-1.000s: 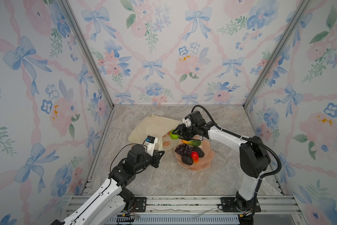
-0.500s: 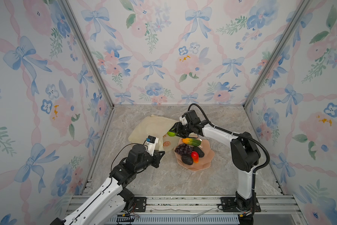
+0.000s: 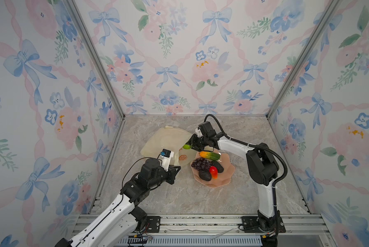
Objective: Place the fruits into the plastic bag
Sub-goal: Place the fruit in the plastic bag.
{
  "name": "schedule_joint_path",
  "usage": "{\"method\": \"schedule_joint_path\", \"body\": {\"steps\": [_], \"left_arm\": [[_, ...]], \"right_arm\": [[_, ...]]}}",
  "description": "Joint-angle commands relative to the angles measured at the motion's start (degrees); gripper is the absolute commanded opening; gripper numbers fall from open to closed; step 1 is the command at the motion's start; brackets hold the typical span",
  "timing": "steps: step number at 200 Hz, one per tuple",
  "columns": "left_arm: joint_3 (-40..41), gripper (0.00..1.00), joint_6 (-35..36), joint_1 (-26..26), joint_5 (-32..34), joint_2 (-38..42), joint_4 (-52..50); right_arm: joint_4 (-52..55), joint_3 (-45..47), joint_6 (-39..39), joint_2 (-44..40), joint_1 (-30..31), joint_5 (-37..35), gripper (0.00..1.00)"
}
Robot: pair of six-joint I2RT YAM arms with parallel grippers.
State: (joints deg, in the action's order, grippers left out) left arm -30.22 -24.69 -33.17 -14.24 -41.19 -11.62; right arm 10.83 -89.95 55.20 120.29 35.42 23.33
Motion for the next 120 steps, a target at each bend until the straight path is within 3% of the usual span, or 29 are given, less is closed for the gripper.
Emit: {"method": "schedule_joint_path", "body": {"steps": [1, 120], "left_arm": [[0.60, 0.00, -0.53, 0.28, -0.54, 0.27, 1.15], [0.59, 0.00, -0.46, 0.29, -0.68, 0.26, 1.11]], "right_arm": [[-1.14, -2.05, 1.04, 1.59, 0.48, -1.17, 0.60], [-1.43, -4.17, 1.71, 3.77, 0.43, -1.02, 0.73]]}}
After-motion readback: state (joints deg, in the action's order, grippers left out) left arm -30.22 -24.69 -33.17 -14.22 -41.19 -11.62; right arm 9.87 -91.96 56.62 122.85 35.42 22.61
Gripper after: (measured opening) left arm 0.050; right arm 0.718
